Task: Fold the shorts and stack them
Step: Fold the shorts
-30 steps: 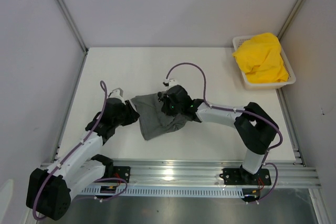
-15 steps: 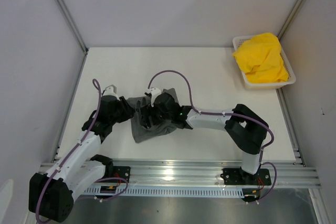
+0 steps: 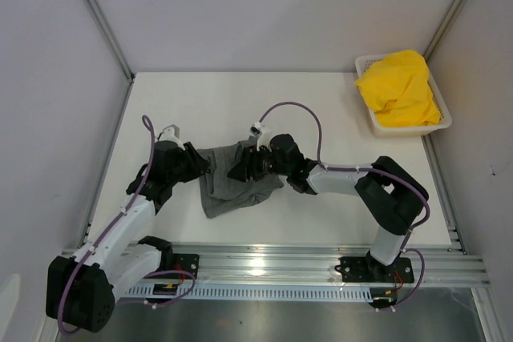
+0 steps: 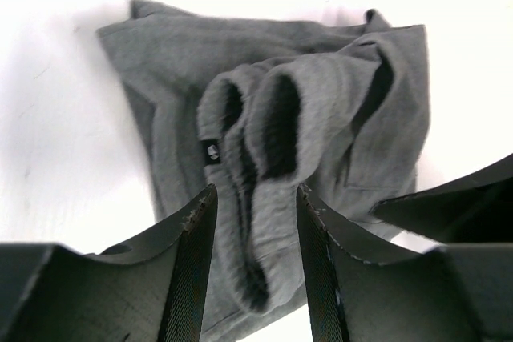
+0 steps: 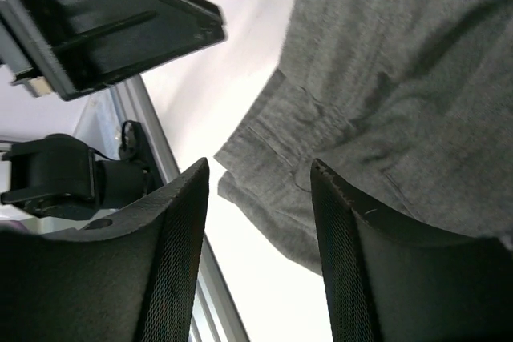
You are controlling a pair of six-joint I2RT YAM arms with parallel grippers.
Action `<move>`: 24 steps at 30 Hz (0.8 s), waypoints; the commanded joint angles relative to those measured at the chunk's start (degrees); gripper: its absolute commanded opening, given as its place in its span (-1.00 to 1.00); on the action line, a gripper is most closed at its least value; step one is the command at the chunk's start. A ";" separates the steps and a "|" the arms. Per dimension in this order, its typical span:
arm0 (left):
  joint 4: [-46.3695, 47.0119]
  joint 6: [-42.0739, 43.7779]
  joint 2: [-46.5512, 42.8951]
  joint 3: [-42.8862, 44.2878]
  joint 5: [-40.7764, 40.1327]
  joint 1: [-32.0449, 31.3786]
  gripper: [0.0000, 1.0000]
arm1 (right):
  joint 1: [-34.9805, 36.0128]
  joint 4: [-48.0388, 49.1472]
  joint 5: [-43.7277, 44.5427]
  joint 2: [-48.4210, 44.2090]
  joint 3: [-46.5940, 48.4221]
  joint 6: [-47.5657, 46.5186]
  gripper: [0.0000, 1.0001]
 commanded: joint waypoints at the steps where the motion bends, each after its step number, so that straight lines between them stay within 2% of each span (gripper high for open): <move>1: 6.73 -1.38 2.80 3.05 4.23 0.57 -0.04 | -0.21 5.72 -1.40 0.54 0.88 3.06 0.09; 2: 7.36 -1.90 3.51 3.75 4.76 0.57 -0.02 | -0.48 5.81 -1.23 1.24 1.49 3.59 0.09; 6: 9.91 -2.61 7.20 6.12 7.49 0.48 0.13 | -1.36 8.69 -0.08 5.45 2.20 6.05 -0.28; 10: 7.20 -1.47 13.09 11.04 5.47 0.48 0.34 | -1.18 10.64 1.84 9.32 3.43 8.60 -0.33; 15: 9.73 -1.99 20.03 12.37 5.99 0.48 0.43 | -0.31 12.40 6.85 12.67 4.13 9.49 -0.34; 21: 11.92 -1.99 24.17 10.71 6.52 0.48 0.43 | 3.37 6.70 9.14 15.40 8.96 5.98 -0.33; 23: 13.16 -2.08 24.09 9.65 7.40 0.48 0.37 | 4.79 2.32 11.85 15.57 11.07 3.18 -0.33; 24: 13.60 -2.08 24.09 9.21 7.66 0.48 0.26 | 5.49 1.25 13.00 15.57 11.51 2.29 -0.33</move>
